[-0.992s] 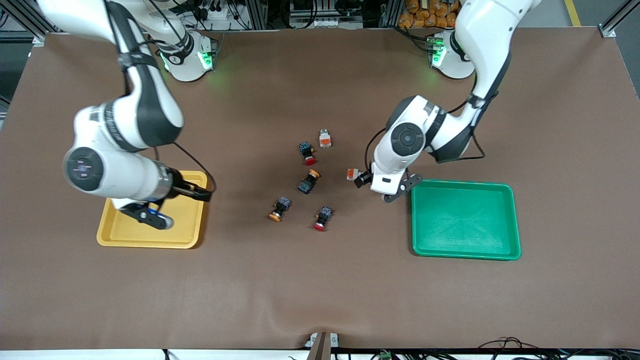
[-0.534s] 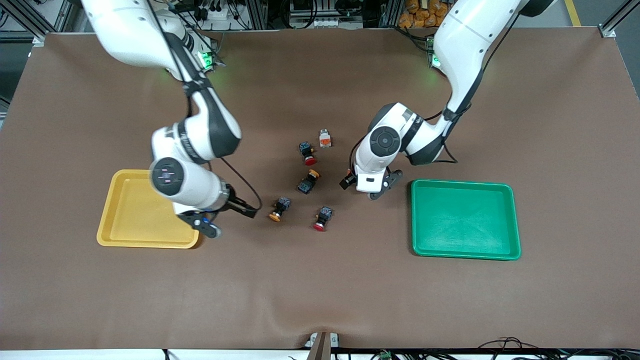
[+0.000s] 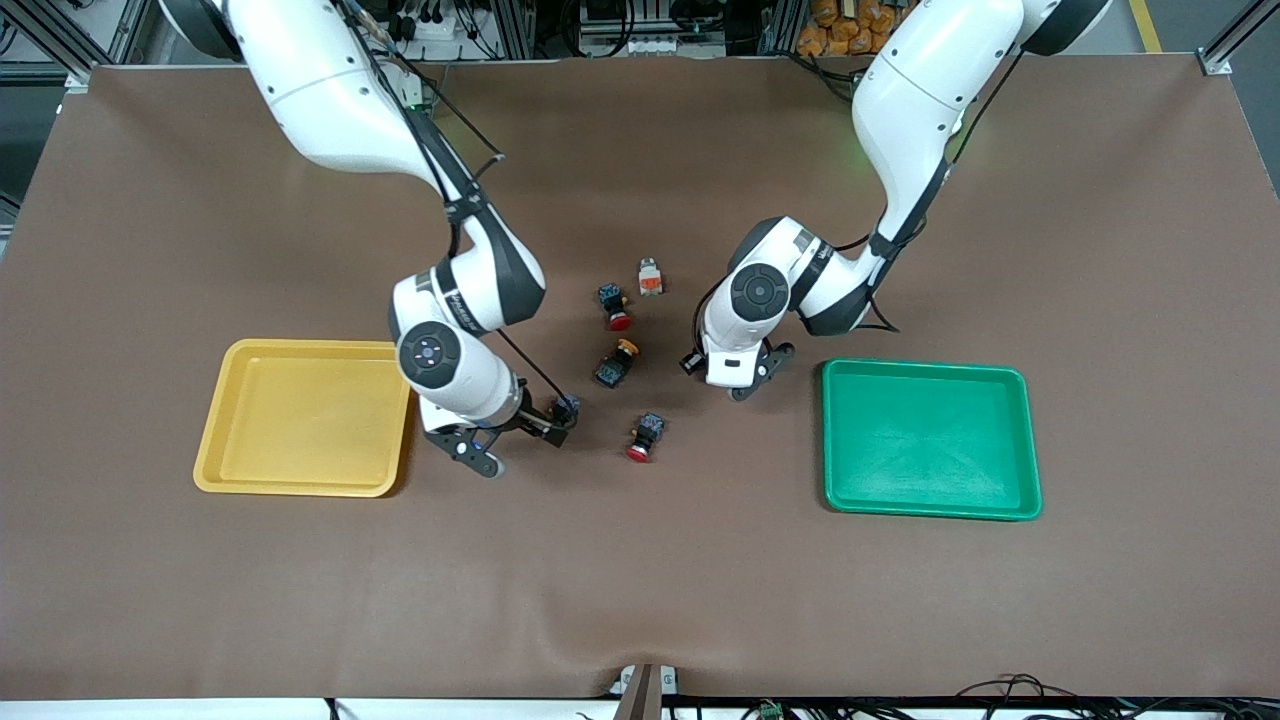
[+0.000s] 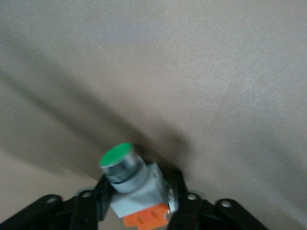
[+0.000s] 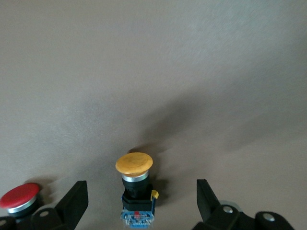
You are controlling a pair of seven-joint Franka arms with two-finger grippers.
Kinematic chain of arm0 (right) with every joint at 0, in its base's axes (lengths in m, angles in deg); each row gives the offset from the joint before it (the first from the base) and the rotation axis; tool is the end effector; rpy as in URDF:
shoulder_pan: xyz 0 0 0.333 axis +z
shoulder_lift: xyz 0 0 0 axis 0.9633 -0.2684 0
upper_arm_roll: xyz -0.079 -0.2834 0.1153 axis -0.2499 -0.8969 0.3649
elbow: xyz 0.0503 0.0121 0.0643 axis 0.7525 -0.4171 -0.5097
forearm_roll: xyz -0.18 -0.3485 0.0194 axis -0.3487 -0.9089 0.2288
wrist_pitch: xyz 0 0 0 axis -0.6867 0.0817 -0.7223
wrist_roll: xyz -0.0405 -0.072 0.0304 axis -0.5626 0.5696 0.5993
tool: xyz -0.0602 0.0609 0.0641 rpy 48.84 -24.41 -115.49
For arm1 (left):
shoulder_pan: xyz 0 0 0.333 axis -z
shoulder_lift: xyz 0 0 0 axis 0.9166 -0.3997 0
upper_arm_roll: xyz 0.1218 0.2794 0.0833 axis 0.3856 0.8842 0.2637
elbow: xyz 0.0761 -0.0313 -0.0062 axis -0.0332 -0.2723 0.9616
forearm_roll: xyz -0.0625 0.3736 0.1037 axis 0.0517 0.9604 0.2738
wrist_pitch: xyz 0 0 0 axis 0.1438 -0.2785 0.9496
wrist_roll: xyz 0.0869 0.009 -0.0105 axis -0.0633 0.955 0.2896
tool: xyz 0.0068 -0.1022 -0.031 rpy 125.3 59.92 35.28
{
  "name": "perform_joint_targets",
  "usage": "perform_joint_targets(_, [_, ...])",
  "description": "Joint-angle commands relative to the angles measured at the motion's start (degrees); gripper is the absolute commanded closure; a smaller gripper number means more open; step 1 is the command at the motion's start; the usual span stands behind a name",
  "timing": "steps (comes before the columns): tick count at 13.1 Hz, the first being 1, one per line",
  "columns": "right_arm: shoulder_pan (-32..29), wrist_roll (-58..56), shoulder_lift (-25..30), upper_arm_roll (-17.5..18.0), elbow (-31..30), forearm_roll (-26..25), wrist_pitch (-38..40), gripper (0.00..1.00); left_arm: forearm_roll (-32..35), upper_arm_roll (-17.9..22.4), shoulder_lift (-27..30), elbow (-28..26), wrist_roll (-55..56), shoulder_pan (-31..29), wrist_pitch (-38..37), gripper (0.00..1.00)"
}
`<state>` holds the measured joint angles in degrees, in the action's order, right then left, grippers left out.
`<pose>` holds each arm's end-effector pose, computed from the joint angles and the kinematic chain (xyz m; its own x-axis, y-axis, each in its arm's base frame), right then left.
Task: Place green and yellow buttons in trays
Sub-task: 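Grasp the green and yellow buttons with the left and right grippers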
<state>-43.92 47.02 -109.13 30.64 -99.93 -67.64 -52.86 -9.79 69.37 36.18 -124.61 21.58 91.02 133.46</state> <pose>0.6176 0.3374 0.2271 0.8485 -0.5216 -0.0892 -0.5285 -0.8439 -0.0921 0.4930 -0.4115 0.1728 0.7402 0.6498 -0.1729 0.6592 -0.7519 -0.0039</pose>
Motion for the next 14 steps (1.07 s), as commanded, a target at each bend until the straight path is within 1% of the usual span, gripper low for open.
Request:
perform_joint_targets(1, [1.30,1.84,-1.39,-0.52,0.43,0.73,-0.83,0.00,0.66,0.57,2.30,-0.24,-0.34,-0.24,-0.37,1.00])
perform_joint_targets(2, [2.26,2.19,-2.27,-0.52,0.44,0.73,-1.44,0.00,2.31,0.84,3.80,-0.15,-1.21,-0.67,-1.50,1.00])
perform_joint_targets(4, [3.06,2.90,-3.24,-0.61,0.35,0.64,-2.14,0.01,6.18,0.75,7.22,1.95,-5.15,-4.70,-7.02,1.00])
perform_joint_targets(5, [3.24,2.90,-3.76,-0.61,0.35,0.56,-3.02,0.08,6.46,0.58,8.37,3.62,-9.09,-7.07,-10.45,1.00])
perform_joint_targets(6, [3.41,2.90,-4.12,-0.61,0.26,0.47,-4.07,0.23,6.46,0.58,8.82,5.46,-13.39,-9.09,-13.61,1.00])
perform_joint_targets(7, [3.42,2.73,-4.12,-0.61,0.26,-0.23,-3.99,0.48,6.46,0.58,9.08,6.44,-17.09,-11.20,-15.82,1.00])
perform_joint_targets(8, [3.42,3.59,-4.03,-0.70,0.52,-0.06,-3.73,0.94,6.55,0.66,9.26,6.36,-20.34,-13.23,-16.97,1.00])
perform_joint_targets(9, [3.42,5.95,-3.86,-0.87,0.52,-0.23,-3.64,1.00,6.63,0.75,9.52,6.27,-24.55,-15.77,-17.68,1.00])
perform_joint_targets(11, [2.45,6.68,-3.42,-0.79,0.96,-0.06,-2.16,1.00,6.72,0.75,9.52,5.75,-32.21,-20.17,-17.95,1.00])
perform_joint_targets(12, [1.93,6.77,-3.16,-0.96,1.40,0.11,0.64,1.00,6.81,0.93,9.44,5.57,-34.77,-21.67,-18.04,1.00])
perform_joint_targets(14, [-0.18,6.94,-0.71,-1.57,1.75,-0.32,7.92,1.00,8.21,0.75,8.65,5.65,-39.17,-25.45,-17.95,1.00])
